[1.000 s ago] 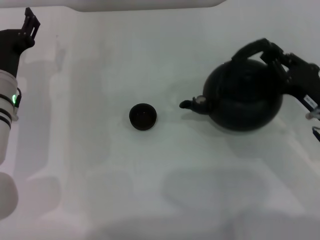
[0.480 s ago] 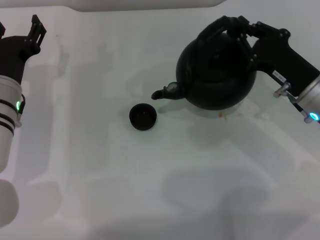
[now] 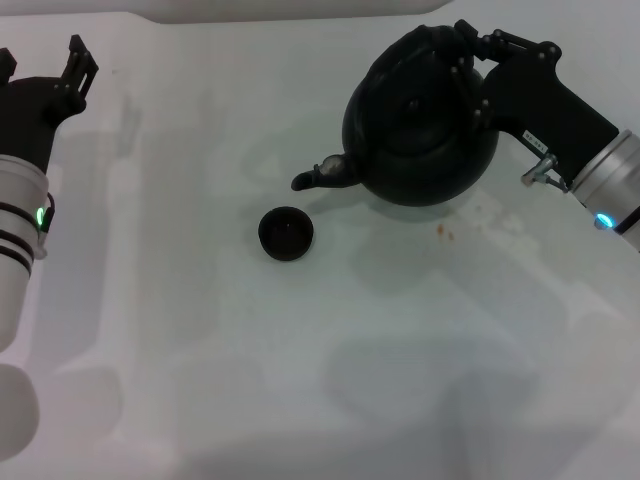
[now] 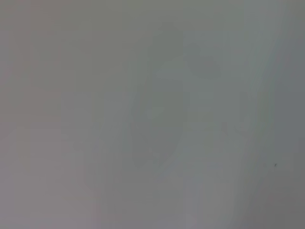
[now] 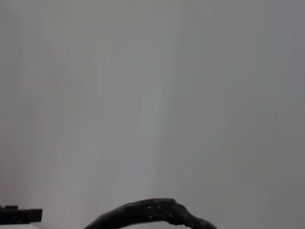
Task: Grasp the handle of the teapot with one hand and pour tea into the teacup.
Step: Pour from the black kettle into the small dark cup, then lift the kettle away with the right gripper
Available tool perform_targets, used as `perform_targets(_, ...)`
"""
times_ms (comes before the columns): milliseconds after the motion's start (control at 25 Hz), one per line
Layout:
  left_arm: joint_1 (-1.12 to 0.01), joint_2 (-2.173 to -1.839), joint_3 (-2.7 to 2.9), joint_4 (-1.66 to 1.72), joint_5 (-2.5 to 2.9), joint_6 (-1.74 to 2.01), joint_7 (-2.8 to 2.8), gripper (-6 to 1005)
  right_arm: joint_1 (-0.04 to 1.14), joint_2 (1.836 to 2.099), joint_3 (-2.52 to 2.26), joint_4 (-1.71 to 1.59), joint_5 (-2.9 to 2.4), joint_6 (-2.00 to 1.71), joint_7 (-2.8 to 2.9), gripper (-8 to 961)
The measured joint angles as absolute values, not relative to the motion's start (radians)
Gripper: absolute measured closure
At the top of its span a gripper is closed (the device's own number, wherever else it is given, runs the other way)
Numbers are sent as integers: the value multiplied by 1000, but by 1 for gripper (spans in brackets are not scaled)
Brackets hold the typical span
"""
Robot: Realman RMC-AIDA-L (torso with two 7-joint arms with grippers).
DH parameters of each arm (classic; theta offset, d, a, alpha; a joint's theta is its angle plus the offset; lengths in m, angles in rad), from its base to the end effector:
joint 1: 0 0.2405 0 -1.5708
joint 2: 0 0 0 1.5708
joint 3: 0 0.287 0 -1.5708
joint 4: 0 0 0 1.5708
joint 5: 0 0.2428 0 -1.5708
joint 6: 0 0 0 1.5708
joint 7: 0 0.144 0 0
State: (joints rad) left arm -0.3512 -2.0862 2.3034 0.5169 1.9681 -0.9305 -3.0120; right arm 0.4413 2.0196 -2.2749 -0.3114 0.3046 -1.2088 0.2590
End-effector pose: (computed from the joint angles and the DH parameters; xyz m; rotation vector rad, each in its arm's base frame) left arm -0.3483 0.3629 -0.0793 -1.4453 -0.7805 -0.6656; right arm 0.3074 0.3531 -0.0844 -2.0732 0.2523 0.8790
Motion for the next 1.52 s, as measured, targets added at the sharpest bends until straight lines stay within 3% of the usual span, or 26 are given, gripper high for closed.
perform_targets(1520,-364,-2085,2303,513,1968,-923,-3013,120,444,2025,-2304,-375,299,-1210,-107,810)
